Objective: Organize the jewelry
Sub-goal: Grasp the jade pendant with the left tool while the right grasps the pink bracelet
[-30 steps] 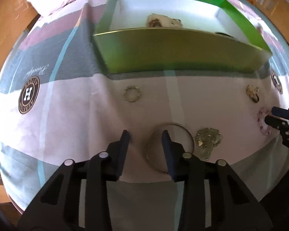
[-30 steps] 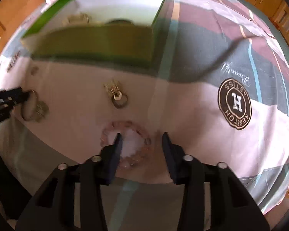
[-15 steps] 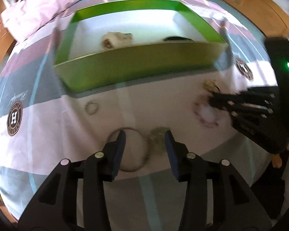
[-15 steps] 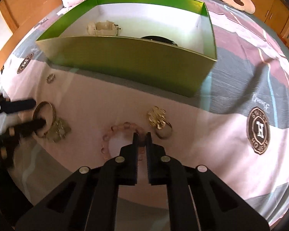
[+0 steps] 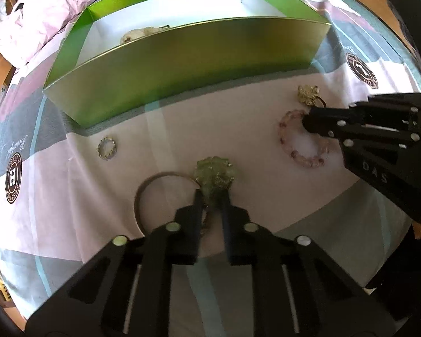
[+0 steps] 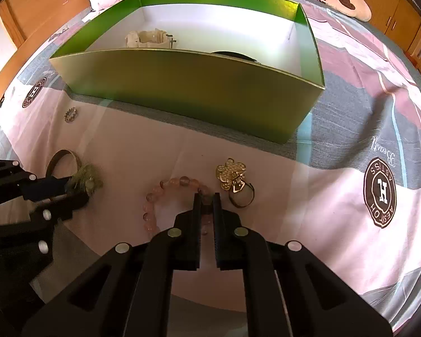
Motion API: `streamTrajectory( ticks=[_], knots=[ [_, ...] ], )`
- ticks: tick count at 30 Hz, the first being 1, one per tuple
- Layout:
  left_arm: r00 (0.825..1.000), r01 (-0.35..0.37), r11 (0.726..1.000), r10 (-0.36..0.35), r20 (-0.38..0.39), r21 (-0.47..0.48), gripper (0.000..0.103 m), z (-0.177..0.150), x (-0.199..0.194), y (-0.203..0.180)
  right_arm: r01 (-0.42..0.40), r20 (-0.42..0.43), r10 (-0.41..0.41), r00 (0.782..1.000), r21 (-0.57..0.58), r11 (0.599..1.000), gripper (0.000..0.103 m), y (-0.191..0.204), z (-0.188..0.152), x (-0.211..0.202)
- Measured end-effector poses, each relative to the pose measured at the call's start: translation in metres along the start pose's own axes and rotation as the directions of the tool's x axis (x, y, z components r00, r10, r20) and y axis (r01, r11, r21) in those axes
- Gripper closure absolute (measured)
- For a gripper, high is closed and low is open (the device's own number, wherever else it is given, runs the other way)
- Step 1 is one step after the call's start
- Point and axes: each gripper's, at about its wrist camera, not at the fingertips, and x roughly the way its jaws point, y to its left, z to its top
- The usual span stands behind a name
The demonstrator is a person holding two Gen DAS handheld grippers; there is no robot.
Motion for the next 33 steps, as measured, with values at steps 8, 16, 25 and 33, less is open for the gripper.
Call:
streamTrajectory(
  ticks=[8, 16, 25, 33],
  knots=[
    [0.999, 0.004, 0.995, 0.0, 0.037, -0.1, 0.095, 0.003, -0.011, 0.033, -0.003, 0.034, 0.002, 0.999, 0.04, 0.999, 0.096, -0.007, -0.003, -0.008],
    [0.995, 0.075, 0.975, -0.059, 0.079, -0.209, 0.094, 0.008, -0.022, 0.072, -0.034, 0.069, 0.026, 0.997, 0.112, 0.993, 0.096, -0.022, 0.004, -0.016],
    [0.99, 0.123, 0.945, -0.098, 0.097, -0.302, 0.072, 0.011, -0.024, 0.085, -0.052, 0.086, 0.037, 0.996, 0.176, 0.983, 0.082, -0.037, 0.003, -0.026],
    [0.996, 0.081, 0.919, -0.058, 0.07, -0.387, 0.064, 0.01, -0.015, 0.099, -0.064, 0.063, 0.053, 0.997, 0.175, 0.982, 0.081, -0.036, 0.0, -0.023]
  ],
)
